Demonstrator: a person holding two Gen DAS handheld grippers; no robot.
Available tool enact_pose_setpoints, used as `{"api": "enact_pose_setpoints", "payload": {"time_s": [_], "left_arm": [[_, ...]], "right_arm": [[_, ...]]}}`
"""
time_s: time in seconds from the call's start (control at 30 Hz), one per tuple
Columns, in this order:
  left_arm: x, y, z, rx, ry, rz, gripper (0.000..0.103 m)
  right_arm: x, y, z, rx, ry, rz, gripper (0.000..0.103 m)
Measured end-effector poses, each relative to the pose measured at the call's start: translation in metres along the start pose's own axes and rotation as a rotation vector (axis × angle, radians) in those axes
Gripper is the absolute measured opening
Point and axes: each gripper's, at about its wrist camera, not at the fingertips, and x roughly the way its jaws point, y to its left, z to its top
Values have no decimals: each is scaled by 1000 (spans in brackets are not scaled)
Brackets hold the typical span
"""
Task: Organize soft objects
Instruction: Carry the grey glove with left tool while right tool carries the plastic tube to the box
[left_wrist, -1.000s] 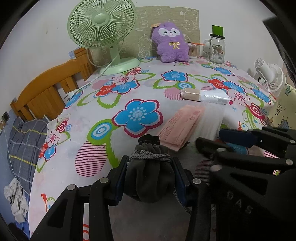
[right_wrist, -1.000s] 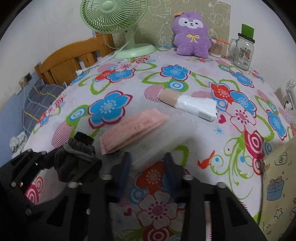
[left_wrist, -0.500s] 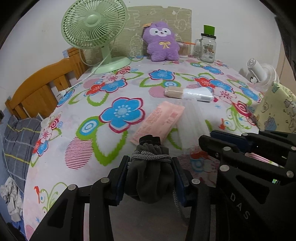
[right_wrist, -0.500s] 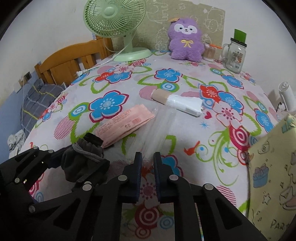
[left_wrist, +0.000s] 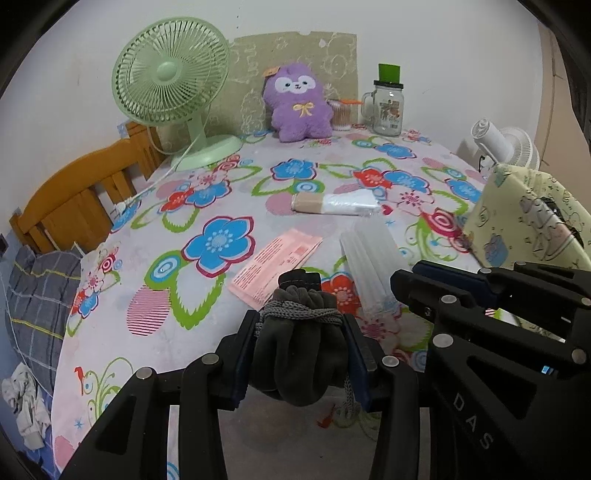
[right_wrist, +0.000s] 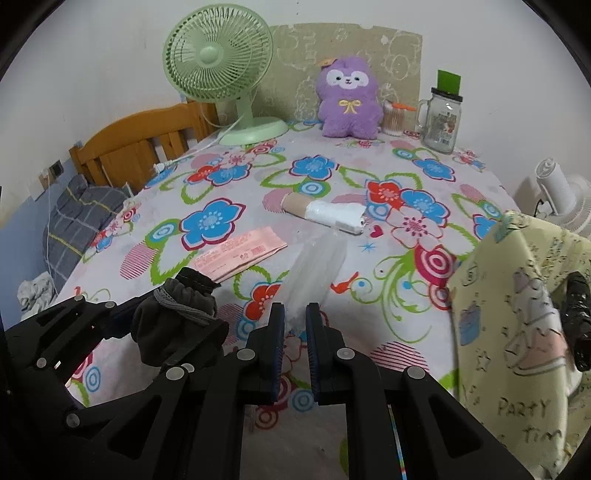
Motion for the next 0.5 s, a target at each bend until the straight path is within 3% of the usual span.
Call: {"api": "enact_pose_setpoints", "payload": {"time_s": [0.5], "left_arm": [[-37, -23, -1, 25, -65, 6, 45]], "right_arm": [[-46, -9, -10, 4, -73, -11, 14]]}}
